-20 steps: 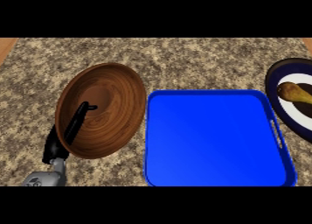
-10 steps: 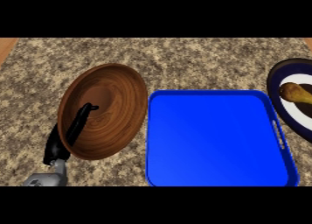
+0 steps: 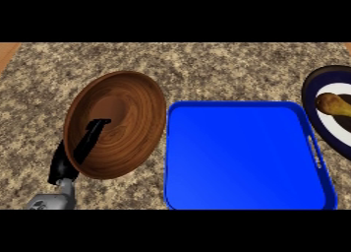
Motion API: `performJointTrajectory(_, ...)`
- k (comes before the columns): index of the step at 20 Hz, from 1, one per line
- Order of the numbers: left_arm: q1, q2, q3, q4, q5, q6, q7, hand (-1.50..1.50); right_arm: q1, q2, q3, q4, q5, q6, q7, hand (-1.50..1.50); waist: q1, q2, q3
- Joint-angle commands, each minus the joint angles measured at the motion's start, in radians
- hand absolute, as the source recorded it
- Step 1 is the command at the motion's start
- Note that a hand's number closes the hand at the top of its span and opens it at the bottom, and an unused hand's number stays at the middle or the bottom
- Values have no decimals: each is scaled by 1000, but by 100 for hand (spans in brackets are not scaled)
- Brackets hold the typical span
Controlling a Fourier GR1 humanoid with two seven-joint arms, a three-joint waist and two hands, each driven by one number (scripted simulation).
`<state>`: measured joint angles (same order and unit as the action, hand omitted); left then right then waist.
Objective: Pick the pear from the tray and place it in the plate
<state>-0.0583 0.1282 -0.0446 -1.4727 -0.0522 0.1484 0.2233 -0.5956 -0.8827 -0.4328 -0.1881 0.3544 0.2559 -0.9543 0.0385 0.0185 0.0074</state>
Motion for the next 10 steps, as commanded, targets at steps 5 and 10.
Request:
performJointTrajectory(5,14,-23,-18,4,-20,17,-5,0,36,-78,-39,26,-39,122,-109,-150,-4,-1,1)
performJointTrajectory(10,-11,-25,-19,4,-24,18,8,0,27,-46,-62,39,-57,25,-66,-150,7,5,3)
